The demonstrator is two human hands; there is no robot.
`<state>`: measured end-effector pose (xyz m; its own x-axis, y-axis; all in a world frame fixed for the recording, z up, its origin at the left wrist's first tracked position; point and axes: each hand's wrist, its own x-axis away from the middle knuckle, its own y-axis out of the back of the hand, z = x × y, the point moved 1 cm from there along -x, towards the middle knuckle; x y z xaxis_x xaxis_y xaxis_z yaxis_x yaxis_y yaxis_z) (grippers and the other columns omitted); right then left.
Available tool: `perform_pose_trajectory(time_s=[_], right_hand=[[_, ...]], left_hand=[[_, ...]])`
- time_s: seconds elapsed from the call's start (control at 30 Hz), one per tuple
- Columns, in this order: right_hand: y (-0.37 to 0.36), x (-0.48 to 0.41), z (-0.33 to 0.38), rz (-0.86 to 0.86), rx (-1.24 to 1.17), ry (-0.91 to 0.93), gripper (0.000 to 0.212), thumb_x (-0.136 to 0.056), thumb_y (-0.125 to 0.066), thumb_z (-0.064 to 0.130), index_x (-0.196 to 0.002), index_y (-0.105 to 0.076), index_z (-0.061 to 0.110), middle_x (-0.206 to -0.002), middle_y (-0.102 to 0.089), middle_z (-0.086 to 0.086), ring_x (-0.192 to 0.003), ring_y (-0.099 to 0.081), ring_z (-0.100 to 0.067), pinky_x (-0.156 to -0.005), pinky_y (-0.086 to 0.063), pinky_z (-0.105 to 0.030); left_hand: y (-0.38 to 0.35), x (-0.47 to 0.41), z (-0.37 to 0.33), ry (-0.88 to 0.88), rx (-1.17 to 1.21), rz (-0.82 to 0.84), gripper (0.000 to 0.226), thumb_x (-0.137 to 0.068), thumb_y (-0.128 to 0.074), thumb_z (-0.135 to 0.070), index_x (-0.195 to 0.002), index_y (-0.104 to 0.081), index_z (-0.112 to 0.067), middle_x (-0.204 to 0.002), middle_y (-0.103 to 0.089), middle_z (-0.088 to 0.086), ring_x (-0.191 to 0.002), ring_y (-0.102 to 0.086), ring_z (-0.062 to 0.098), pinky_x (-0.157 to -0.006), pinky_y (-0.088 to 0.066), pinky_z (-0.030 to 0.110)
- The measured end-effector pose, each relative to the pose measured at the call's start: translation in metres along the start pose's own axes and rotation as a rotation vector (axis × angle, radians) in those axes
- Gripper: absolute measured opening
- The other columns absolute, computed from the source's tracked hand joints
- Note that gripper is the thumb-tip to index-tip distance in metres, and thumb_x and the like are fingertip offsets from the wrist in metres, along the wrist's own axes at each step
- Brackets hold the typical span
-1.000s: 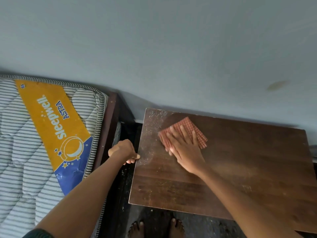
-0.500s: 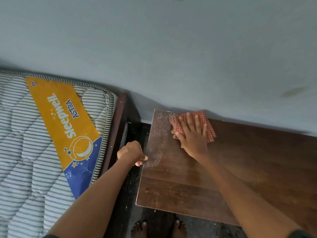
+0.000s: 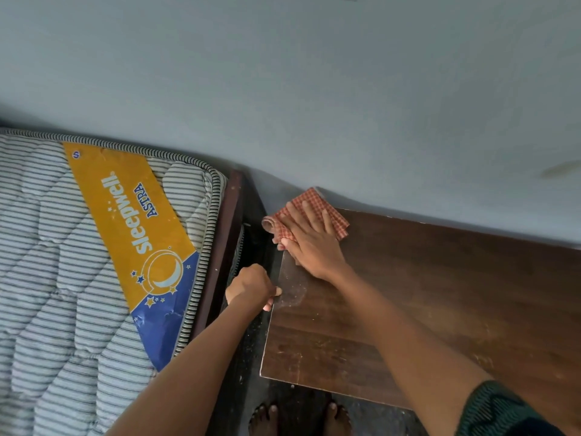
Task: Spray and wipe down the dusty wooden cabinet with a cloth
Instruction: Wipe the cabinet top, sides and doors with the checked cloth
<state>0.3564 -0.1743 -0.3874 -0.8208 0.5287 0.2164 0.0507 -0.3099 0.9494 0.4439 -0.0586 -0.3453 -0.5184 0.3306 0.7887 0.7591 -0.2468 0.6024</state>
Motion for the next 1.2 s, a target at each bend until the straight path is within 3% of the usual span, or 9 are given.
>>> perform_pose_trajectory(time_s=[0.13,0.3,0.53,0.67,0.8,0.93,1.03,1.13,1.2], right_hand=[[-0.005,0.038,-0.043,-0.070,-0.019,-0.086,0.066,-0.091,0.005,0.061,-0.148,-0.006,0.028,-0.156,0.005,0.006,-0.143,0.014,-0.011,-0.111,0.024,-0.035],[-0.016,0.105,-0.078,-0.078,0.025,-0.234,0.061,-0.097,-0.004,0.052,-0.150,-0.015,0.023,-0.159,-0.005,0.001,-0.145,0.007,-0.018,-0.115,0.010,-0.040],[-0.048,0.180,0.013,-0.045,0.001,-0.153,0.059,-0.100,-0.011,0.051,-0.150,-0.016,0.021,-0.158,-0.010,-0.005,-0.143,-0.011,-0.031,-0.111,-0.009,-0.055],[-0.064,0.197,0.079,0.008,0.005,-0.063,0.059,-0.097,-0.023,0.056,-0.148,-0.023,0.027,-0.158,-0.013,-0.001,-0.143,-0.016,-0.030,-0.111,-0.009,-0.056],[-0.066,0.193,0.101,0.072,0.036,0.043,0.068,-0.089,-0.039,0.057,-0.149,-0.018,0.033,-0.159,-0.010,0.003,-0.144,-0.011,-0.029,-0.110,-0.010,-0.055],[-0.059,0.171,0.088,0.086,0.040,0.134,0.064,-0.091,-0.037,0.058,-0.148,-0.018,0.035,-0.159,-0.009,0.005,-0.146,-0.008,-0.028,-0.111,-0.008,-0.054],[-0.053,0.135,0.068,0.053,0.022,0.130,0.064,-0.090,-0.031,0.061,-0.147,-0.016,0.035,-0.159,-0.005,0.006,-0.146,-0.004,-0.026,-0.112,0.000,-0.055],[-0.038,0.086,0.039,0.040,0.023,0.078,0.071,-0.087,-0.023,0.066,-0.145,0.005,0.037,-0.153,0.017,0.014,-0.144,0.010,-0.023,-0.113,0.011,-0.055],[-0.025,0.052,0.019,0.061,0.051,0.028,0.073,-0.088,-0.022,0.069,-0.143,0.012,0.037,-0.149,0.027,0.014,-0.142,0.020,-0.023,-0.112,0.015,-0.055]], left_hand=[[-0.002,-0.004,0.006,-0.029,0.081,0.030,0.026,-0.081,-0.068,-0.032,-0.065,-0.067,-0.011,-0.058,-0.069,0.000,-0.058,-0.067,0.012,-0.079,-0.058,0.036],[-0.002,-0.006,0.011,-0.060,0.124,0.080,0.027,-0.079,-0.070,-0.032,-0.070,-0.069,-0.007,-0.065,-0.073,0.004,-0.068,-0.071,0.018,-0.080,-0.058,0.039],[0.002,-0.010,0.016,-0.083,0.146,0.108,0.027,-0.075,-0.072,-0.037,-0.078,-0.069,-0.010,-0.073,-0.074,0.000,-0.072,-0.070,0.014,-0.084,-0.055,0.036],[-0.001,-0.008,0.024,-0.101,0.240,0.179,0.026,-0.081,-0.068,-0.034,-0.068,-0.066,-0.012,-0.066,-0.070,-0.004,-0.058,-0.062,0.009,-0.069,-0.048,0.027],[-0.001,-0.008,0.037,-0.055,0.435,0.302,0.034,-0.090,-0.054,-0.037,-0.081,-0.069,-0.007,-0.072,-0.070,0.000,-0.066,-0.063,0.014,-0.086,-0.043,0.036],[0.003,-0.013,0.026,-0.051,0.549,0.198,0.046,-0.097,-0.036,-0.040,-0.086,-0.067,-0.007,-0.070,-0.068,0.002,-0.065,-0.062,0.016,-0.074,-0.041,0.031],[0.004,-0.017,0.017,-0.116,0.599,0.126,0.041,-0.096,-0.041,-0.033,-0.093,-0.066,-0.002,-0.074,-0.065,0.006,-0.068,-0.061,0.019,-0.061,-0.051,0.026],[0.010,-0.016,0.010,-0.220,0.441,-0.075,0.035,-0.094,-0.045,-0.030,-0.094,-0.069,-0.004,-0.089,-0.068,0.015,-0.087,-0.062,0.029,-0.077,-0.049,0.031],[0.015,-0.014,0.004,-0.239,0.362,-0.187,0.032,-0.094,-0.046,-0.029,-0.113,-0.063,-0.010,-0.105,-0.066,0.012,-0.101,-0.058,0.028,-0.079,-0.040,0.029]])
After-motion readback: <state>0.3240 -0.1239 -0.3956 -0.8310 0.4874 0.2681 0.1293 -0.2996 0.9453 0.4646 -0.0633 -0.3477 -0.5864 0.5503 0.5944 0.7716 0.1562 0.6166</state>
